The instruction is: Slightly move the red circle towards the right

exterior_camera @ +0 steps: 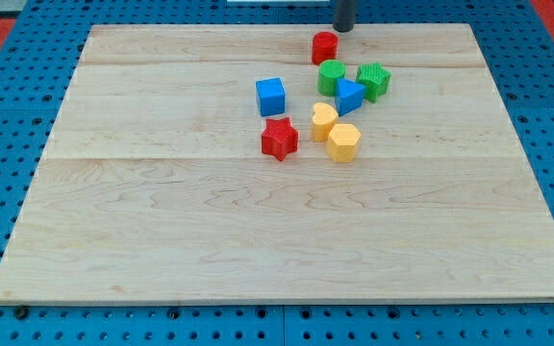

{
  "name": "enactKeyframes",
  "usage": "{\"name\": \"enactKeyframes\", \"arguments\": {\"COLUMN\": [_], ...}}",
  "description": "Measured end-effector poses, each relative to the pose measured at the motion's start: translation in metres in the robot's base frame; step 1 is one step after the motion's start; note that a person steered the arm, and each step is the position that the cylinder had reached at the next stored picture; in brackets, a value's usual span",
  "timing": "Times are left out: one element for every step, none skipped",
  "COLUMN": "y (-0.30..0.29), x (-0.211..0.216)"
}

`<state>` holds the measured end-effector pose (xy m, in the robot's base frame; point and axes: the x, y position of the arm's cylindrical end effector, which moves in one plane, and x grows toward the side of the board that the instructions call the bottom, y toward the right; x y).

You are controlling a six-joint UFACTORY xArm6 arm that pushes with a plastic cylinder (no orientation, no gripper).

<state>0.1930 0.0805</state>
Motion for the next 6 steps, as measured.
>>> {"name": "enactKeyframes", "arguments": {"y": [-0.038,-0.056,-0.063,-0.004,0.064,0.063], "x": [0.047,0.049,0.074,0.084,0.078,0.1]}}
